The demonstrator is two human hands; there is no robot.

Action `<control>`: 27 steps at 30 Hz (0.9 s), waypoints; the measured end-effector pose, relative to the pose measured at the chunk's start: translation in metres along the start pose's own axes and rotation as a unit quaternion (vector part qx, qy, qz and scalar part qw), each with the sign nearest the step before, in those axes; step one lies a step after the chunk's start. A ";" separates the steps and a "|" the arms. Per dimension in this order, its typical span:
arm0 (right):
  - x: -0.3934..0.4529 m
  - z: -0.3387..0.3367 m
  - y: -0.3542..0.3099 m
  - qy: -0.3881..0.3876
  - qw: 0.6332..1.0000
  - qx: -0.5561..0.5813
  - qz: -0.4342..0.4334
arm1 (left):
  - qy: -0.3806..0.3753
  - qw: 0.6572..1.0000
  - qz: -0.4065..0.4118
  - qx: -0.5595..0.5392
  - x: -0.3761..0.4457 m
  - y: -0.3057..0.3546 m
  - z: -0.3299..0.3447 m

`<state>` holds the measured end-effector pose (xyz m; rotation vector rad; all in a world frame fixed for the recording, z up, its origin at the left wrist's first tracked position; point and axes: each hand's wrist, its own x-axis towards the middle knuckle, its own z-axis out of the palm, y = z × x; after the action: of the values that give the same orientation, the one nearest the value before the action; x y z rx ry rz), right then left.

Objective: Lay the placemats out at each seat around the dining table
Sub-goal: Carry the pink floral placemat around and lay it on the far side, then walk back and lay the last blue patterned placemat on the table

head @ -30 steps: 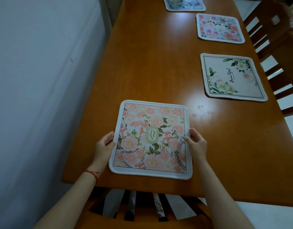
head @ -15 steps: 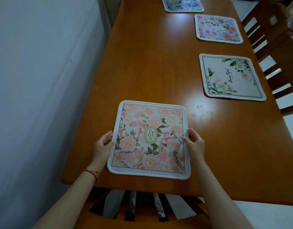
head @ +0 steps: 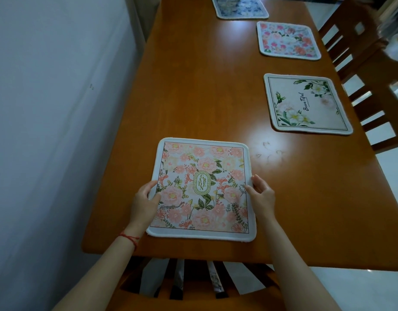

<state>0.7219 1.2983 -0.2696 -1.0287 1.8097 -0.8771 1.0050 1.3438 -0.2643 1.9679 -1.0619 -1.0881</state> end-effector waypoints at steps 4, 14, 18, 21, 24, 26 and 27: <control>-0.012 -0.004 -0.001 -0.007 0.994 -0.106 -0.033 | -0.036 0.992 0.078 0.089 -0.011 0.016 0.016; -0.040 -0.060 -0.002 0.031 0.909 -0.396 -0.125 | -0.152 0.877 0.308 0.337 -0.013 0.052 0.072; -0.058 -0.105 0.008 0.067 0.899 -0.416 -0.116 | -0.162 0.814 0.397 0.390 -0.027 0.074 0.104; -0.074 -0.139 0.027 0.090 0.900 -0.416 -0.094 | -0.174 0.782 0.430 0.416 -0.047 0.089 0.132; -0.092 -0.171 0.050 0.118 0.900 -0.414 -0.076 | -0.195 0.751 0.454 0.437 -0.070 0.103 0.163; -0.105 -0.192 0.066 0.135 0.899 -0.413 -0.058 | -0.223 0.737 0.457 0.446 -0.089 0.111 0.187; -0.112 -0.204 0.074 0.146 0.898 -0.411 -0.050 | -0.232 0.728 0.464 0.449 -0.097 0.112 0.199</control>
<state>0.5477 1.4616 -0.2173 -1.5758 2.4872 -0.2945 0.7595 1.3469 -0.2270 1.2793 -2.8413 -0.4554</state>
